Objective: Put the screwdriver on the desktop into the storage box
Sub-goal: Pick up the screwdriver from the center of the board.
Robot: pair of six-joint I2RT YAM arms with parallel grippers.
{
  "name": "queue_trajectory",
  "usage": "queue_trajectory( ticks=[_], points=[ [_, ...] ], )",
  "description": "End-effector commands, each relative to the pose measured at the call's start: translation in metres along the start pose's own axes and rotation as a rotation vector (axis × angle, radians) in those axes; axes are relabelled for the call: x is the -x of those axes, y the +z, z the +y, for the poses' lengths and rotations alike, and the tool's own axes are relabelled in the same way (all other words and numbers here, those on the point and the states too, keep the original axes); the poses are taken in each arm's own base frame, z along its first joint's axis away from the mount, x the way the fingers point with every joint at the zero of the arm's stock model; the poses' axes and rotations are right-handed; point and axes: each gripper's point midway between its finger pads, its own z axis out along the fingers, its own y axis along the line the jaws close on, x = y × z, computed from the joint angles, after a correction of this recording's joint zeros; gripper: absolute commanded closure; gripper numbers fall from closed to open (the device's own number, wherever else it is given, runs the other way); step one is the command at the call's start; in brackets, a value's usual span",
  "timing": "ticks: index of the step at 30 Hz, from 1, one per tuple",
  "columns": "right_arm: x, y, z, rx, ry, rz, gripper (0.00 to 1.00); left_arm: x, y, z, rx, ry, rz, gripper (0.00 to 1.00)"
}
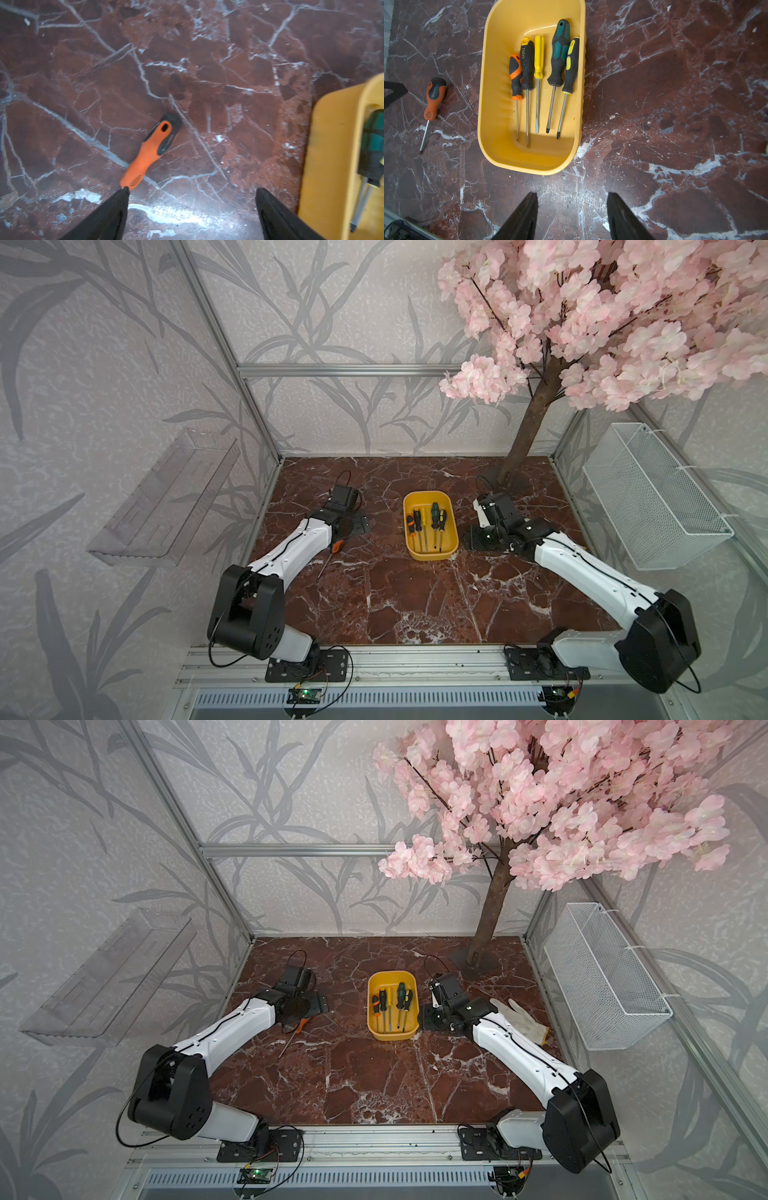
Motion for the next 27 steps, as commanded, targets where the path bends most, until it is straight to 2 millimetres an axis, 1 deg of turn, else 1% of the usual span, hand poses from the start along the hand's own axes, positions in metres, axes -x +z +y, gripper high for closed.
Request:
queue_trajectory(
  ticks=[1, 3, 5, 12, 15, 18, 23, 25, 27],
  points=[
    [0.006, -0.003, 0.007, 0.016, -0.002, -0.02, 0.43, 0.001, 0.009, 0.014, 0.01, -0.057, -0.009, 0.08],
    [0.005, -0.003, 0.005, 0.011, 0.001, -0.021, 0.43, 0.0, 0.015, 0.023, 0.042, -0.078, -0.003, 0.11],
    [0.003, -0.003, 0.003, 0.005, 0.003, -0.021, 0.43, -0.003, 0.022, 0.029, 0.064, -0.088, 0.013, 0.11],
    [0.0, -0.001, 0.0, -0.003, 0.011, -0.016, 0.43, -0.012, 0.042, 0.029, 0.065, -0.08, 0.055, 0.16],
    [0.0, 0.0, 0.002, 0.003, 0.011, -0.016, 0.43, -0.013, 0.047, 0.037, 0.099, -0.083, 0.057, 0.16],
    [0.0, 0.001, 0.001, 0.001, 0.012, -0.013, 0.43, -0.015, 0.053, 0.039, 0.102, -0.083, 0.065, 0.18],
    [-0.003, 0.004, 0.0, 0.0, 0.019, -0.003, 0.43, -0.025, 0.063, 0.038, 0.094, -0.091, 0.092, 0.24],
    [-0.003, 0.005, 0.0, 0.0, 0.021, 0.001, 0.43, -0.027, 0.065, 0.039, 0.093, -0.092, 0.098, 0.26],
    [-0.003, 0.005, 0.0, -0.002, 0.024, -0.003, 0.43, -0.028, 0.065, 0.038, 0.087, -0.09, 0.101, 0.3]
  ],
)
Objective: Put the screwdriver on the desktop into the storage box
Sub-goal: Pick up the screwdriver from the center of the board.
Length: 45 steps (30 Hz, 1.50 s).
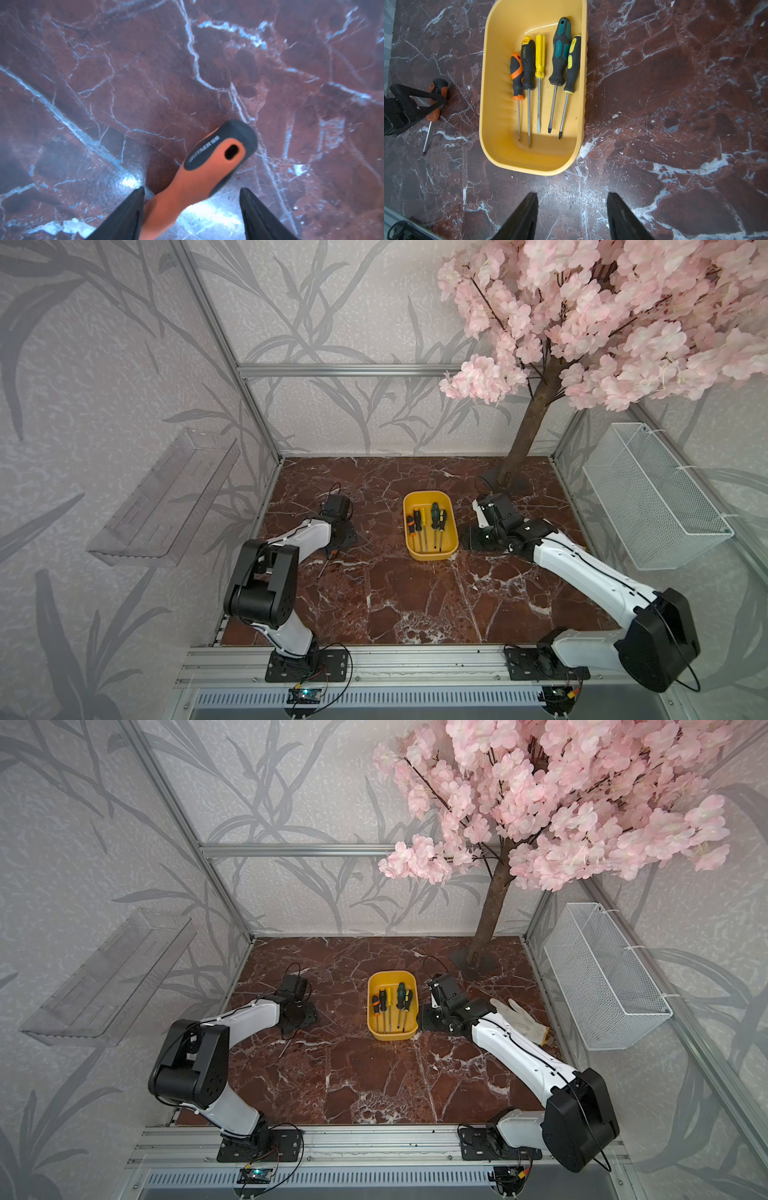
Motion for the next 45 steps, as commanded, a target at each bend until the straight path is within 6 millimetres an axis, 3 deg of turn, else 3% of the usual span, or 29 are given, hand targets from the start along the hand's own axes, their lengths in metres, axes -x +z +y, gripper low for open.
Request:
queue_trajectory(
  ticks=[1, 9, 17, 20, 22, 32, 37, 45],
  points=[
    [-0.002, 0.003, -0.001, -0.006, 0.008, -0.002, 0.43, -0.004, 0.004, 0.001, -0.01, -0.011, 0.013, 0.32],
    [-0.001, 0.005, -0.001, -0.004, 0.016, 0.0, 0.43, -0.01, 0.007, -0.005, -0.045, -0.004, 0.038, 0.48],
    [-0.001, 0.001, -0.003, -0.009, 0.019, -0.011, 0.43, -0.027, 0.021, -0.009, -0.076, 0.005, 0.093, 0.48],
    [-0.001, 0.0, -0.003, -0.01, 0.021, -0.017, 0.43, -0.029, 0.023, -0.01, -0.075, 0.004, 0.101, 0.59],
    [-0.001, -0.001, -0.003, -0.009, 0.02, -0.02, 0.43, -0.027, 0.019, -0.012, -0.083, 0.006, 0.093, 0.6],
    [-0.001, -0.003, -0.003, -0.008, 0.026, -0.026, 0.43, -0.007, -0.004, -0.034, -0.11, 0.044, 0.04, 0.84],
    [-0.003, -0.006, -0.005, -0.01, 0.024, -0.035, 0.43, 0.0, -0.015, -0.057, -0.137, 0.074, 0.028, 0.87],
    [-0.005, -0.011, -0.009, -0.015, 0.027, -0.051, 0.43, 0.016, -0.055, -0.128, -0.263, 0.142, -0.022, 0.87]
  ],
)
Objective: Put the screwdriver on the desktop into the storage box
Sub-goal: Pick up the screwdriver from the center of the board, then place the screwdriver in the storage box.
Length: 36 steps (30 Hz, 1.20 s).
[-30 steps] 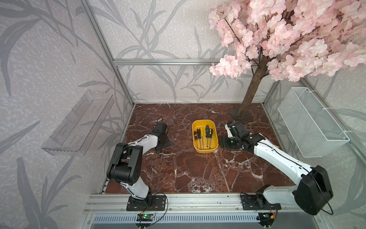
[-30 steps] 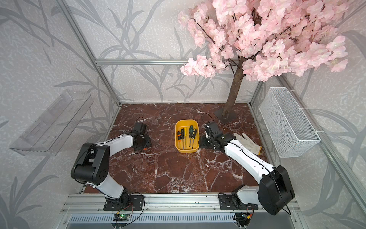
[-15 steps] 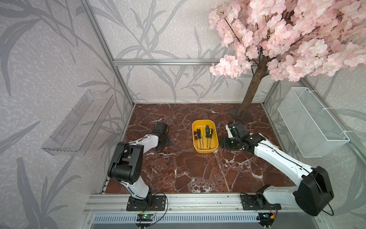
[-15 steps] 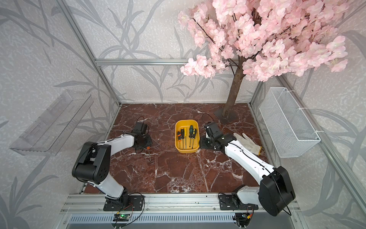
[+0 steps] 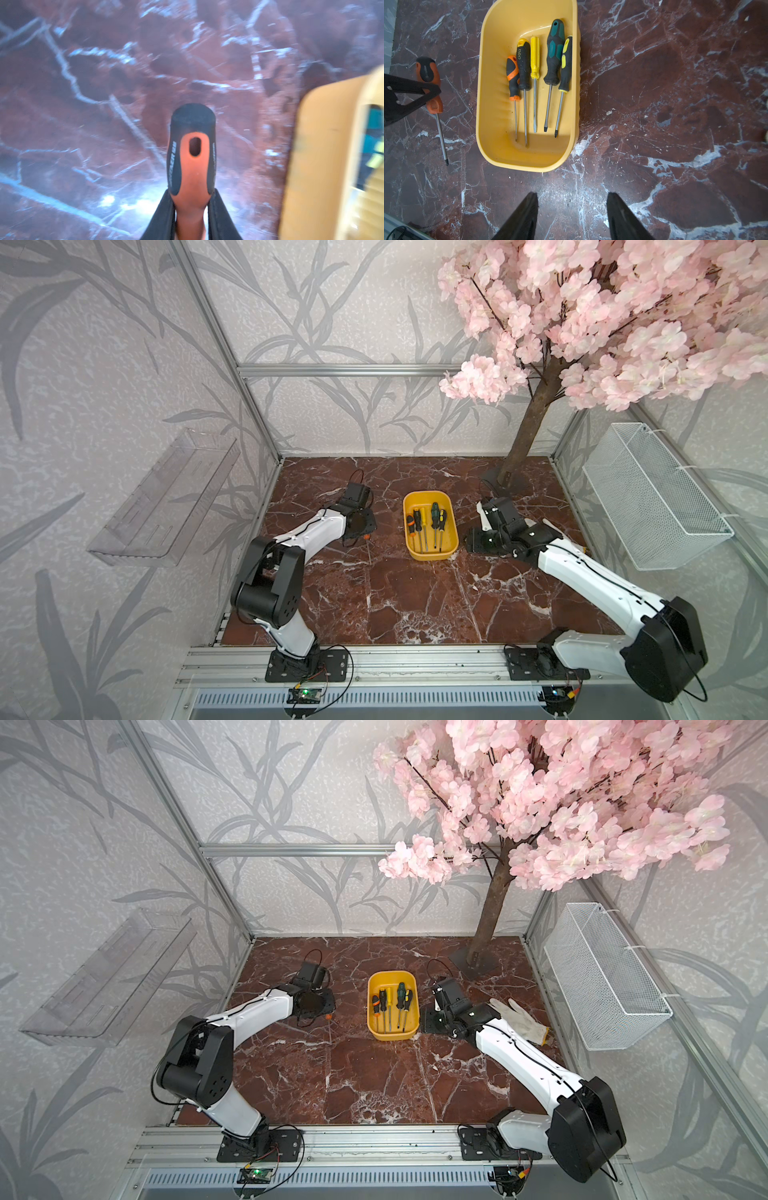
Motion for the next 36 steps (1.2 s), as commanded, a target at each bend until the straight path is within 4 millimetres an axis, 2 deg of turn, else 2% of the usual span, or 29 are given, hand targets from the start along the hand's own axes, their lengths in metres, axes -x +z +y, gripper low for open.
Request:
queue_trajectory(
  ticks=[1, 9, 15, 19, 24, 36],
  points=[
    [-0.001, -0.004, -0.002, -0.005, 0.003, -0.019, 0.43, 0.01, -0.008, -0.031, -0.047, 0.014, -0.001, 0.87],
    [-0.004, -0.008, -0.006, -0.006, 0.005, -0.031, 0.43, 0.032, -0.026, -0.123, -0.219, 0.076, -0.035, 0.87],
    [-0.006, -0.012, -0.009, -0.016, 0.002, -0.035, 0.43, 0.02, -0.008, -0.177, -0.277, 0.121, 0.008, 0.87],
    [-0.007, -0.016, -0.012, -0.016, 0.01, -0.045, 0.43, 0.009, 0.01, -0.204, -0.285, 0.16, 0.024, 0.87],
    [-0.011, -0.019, -0.017, -0.028, 0.017, -0.053, 0.42, -0.008, 0.041, -0.21, -0.245, 0.181, 0.061, 0.87],
    [-0.009, -0.018, -0.018, -0.032, 0.015, -0.053, 0.43, -0.023, 0.063, -0.198, -0.194, 0.172, 0.078, 0.81]
  ],
)
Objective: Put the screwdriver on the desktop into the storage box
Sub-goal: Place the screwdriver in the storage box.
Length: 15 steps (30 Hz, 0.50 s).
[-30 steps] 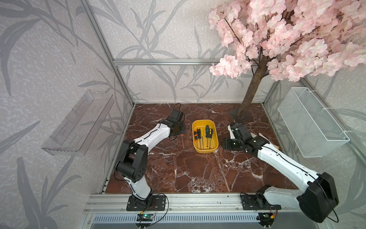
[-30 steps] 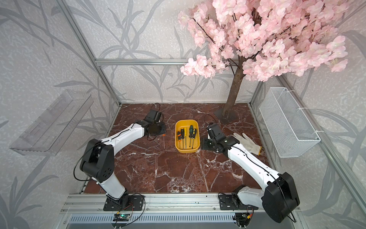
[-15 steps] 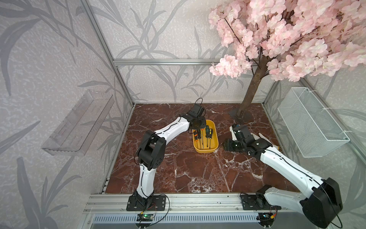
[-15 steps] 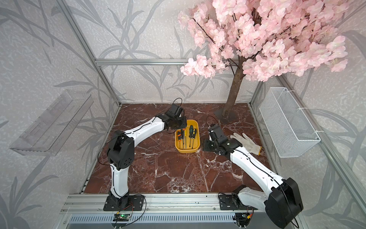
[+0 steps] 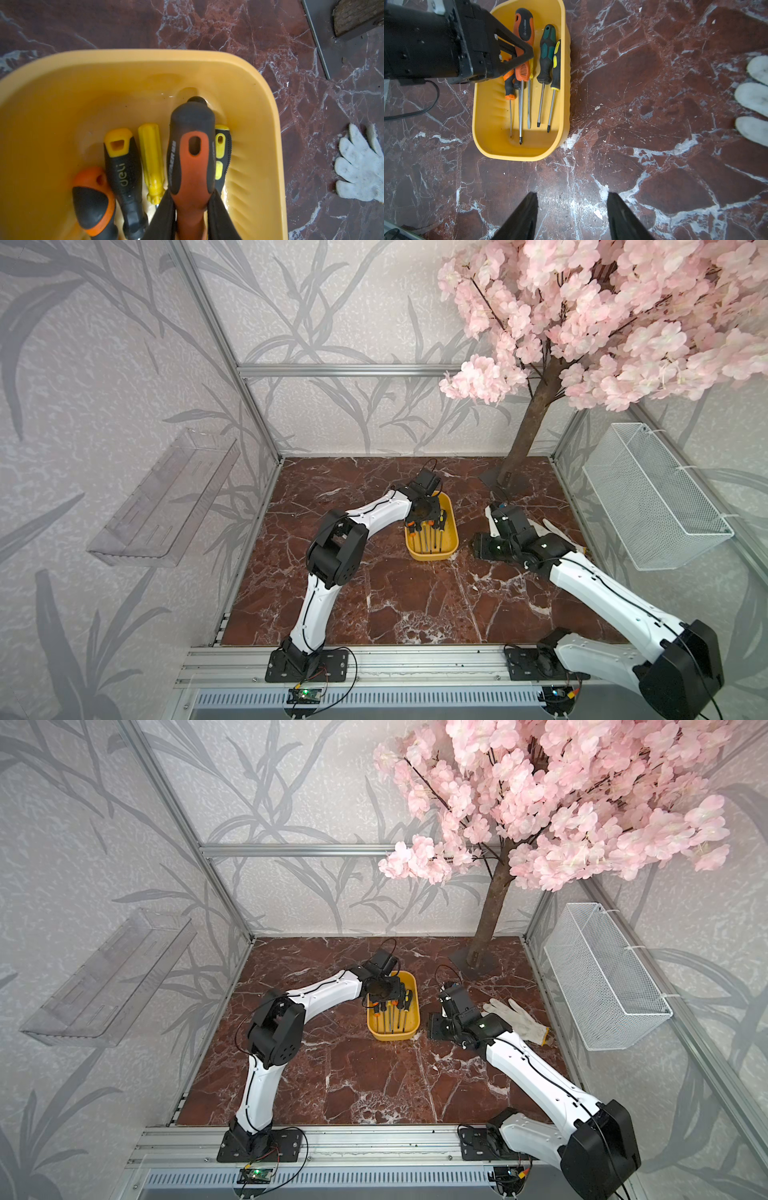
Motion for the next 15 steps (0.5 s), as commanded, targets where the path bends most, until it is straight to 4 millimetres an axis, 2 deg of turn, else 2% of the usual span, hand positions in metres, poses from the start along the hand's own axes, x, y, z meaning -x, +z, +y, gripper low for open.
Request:
queue_trajectory(
  ticks=[1, 7, 10, 15],
  points=[
    [0.001, -0.002, -0.004, -0.017, 0.009, -0.007, 0.42, 0.0, 0.004, 0.004, 0.024, -0.007, -0.01, 0.78],
    [0.001, -0.002, -0.005, -0.02, 0.008, -0.005, 0.43, 0.002, -0.004, 0.002, 0.02, -0.001, -0.017, 0.58],
    [0.001, -0.001, -0.004, -0.02, 0.009, -0.005, 0.43, 0.005, -0.014, -0.002, 0.014, 0.006, -0.028, 0.5],
    [0.005, 0.0, 0.0, -0.01, 0.007, -0.001, 0.42, 0.017, -0.039, -0.005, 0.01, 0.022, -0.077, 0.48]
  ],
)
